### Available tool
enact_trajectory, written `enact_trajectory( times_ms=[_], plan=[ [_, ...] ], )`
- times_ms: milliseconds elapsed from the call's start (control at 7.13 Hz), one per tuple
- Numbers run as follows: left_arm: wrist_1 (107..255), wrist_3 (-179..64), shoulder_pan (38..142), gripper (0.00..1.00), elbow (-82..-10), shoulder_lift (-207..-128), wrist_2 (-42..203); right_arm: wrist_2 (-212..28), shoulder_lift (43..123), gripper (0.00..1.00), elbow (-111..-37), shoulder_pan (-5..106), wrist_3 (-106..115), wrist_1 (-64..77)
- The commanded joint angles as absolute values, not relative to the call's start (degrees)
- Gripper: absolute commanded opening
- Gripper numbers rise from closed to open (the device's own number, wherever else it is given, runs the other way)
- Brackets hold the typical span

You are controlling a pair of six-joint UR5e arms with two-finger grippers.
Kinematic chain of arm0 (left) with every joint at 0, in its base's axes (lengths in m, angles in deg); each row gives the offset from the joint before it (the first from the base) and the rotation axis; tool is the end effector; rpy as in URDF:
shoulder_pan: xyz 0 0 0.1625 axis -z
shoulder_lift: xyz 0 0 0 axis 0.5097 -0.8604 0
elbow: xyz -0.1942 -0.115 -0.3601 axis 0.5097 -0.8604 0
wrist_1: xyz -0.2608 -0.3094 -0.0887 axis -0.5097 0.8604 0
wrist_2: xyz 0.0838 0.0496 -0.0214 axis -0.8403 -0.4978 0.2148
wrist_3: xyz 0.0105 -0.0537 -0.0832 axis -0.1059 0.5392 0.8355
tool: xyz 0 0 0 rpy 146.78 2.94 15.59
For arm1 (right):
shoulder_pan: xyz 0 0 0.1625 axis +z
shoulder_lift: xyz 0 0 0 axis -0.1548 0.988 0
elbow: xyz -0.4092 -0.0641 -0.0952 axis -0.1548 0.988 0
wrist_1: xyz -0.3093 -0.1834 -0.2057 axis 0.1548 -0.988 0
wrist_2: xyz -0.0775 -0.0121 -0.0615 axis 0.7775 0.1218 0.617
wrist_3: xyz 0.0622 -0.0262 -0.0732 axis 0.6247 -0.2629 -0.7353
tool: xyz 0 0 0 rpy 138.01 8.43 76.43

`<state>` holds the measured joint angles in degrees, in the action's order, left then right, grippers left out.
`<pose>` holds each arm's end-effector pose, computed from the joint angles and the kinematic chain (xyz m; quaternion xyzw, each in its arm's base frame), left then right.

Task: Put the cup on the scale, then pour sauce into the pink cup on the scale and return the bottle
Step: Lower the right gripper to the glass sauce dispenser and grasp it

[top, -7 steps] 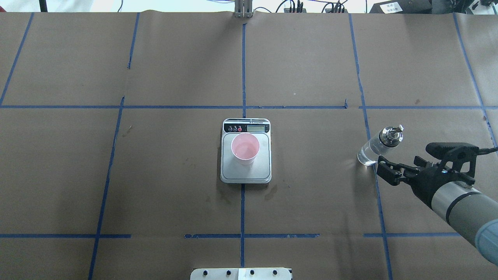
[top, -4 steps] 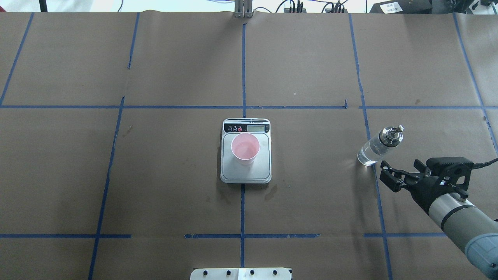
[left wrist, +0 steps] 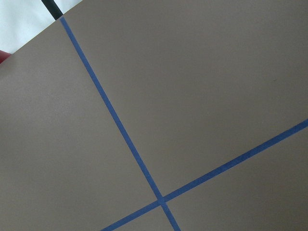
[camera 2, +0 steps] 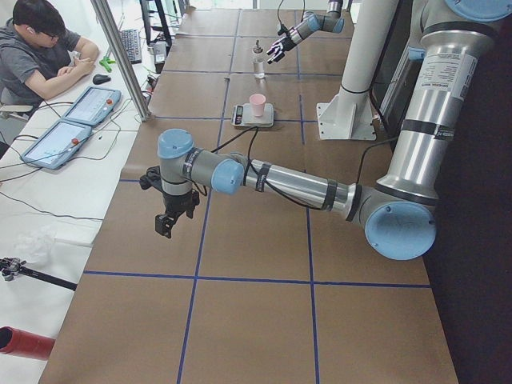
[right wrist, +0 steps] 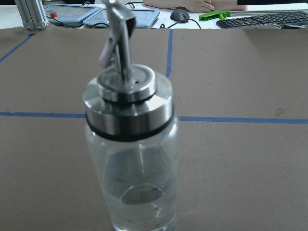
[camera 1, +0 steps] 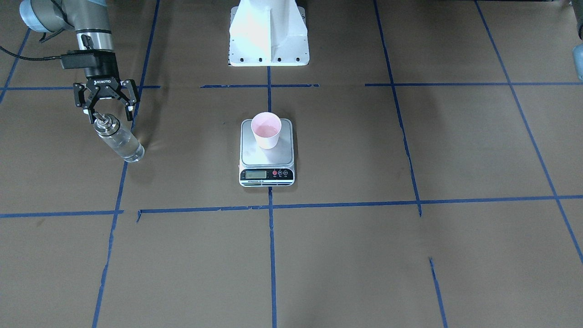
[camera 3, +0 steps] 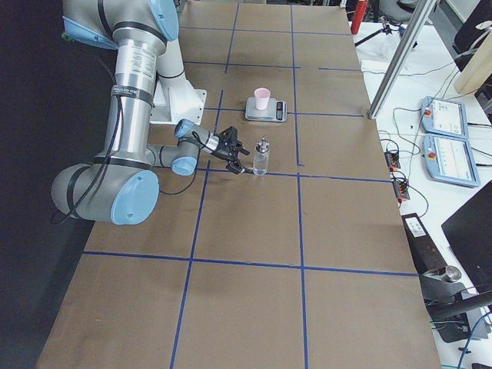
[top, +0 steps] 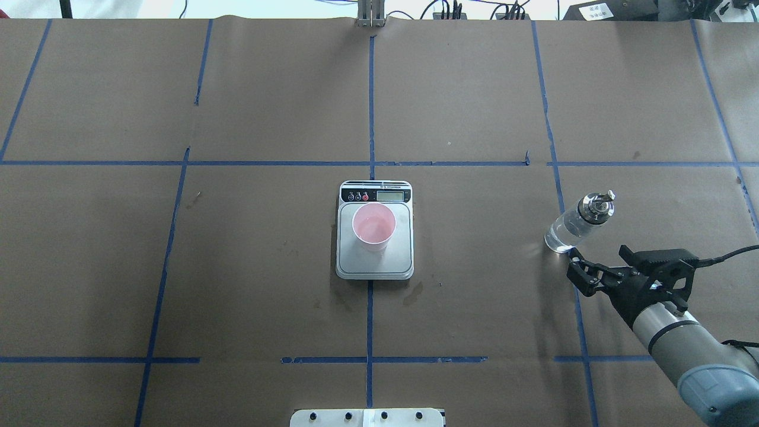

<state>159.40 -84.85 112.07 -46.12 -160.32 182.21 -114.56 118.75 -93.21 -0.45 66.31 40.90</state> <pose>0.0109 -0.5986 0.5347 0.1615 0.2784 0.2177 0.9214 -0.3565 -0.2583 0.4920 0.4063 -0.3504 0.1468 0.8310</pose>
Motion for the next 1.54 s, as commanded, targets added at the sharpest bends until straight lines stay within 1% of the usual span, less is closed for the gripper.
enact_trajectory(
  times_ms=[0,421,1402],
  plan=[
    [159.5,-84.8,112.1,1.0,-46.1,-160.3,182.1,-112.8,114.9,1.0,-89.6,-0.6,65.3,40.9],
    [159.3,-84.8,112.1,1.0,-46.2,-160.3,182.0,-112.5,111.2,1.0,-87.9,-0.5,61.7,40.9],
    [159.2,-84.7,112.1,1.0,-46.8,-160.3,181.9,-113.1,110.9,1.0,-86.5,4.5,58.0,40.8]
  ],
)
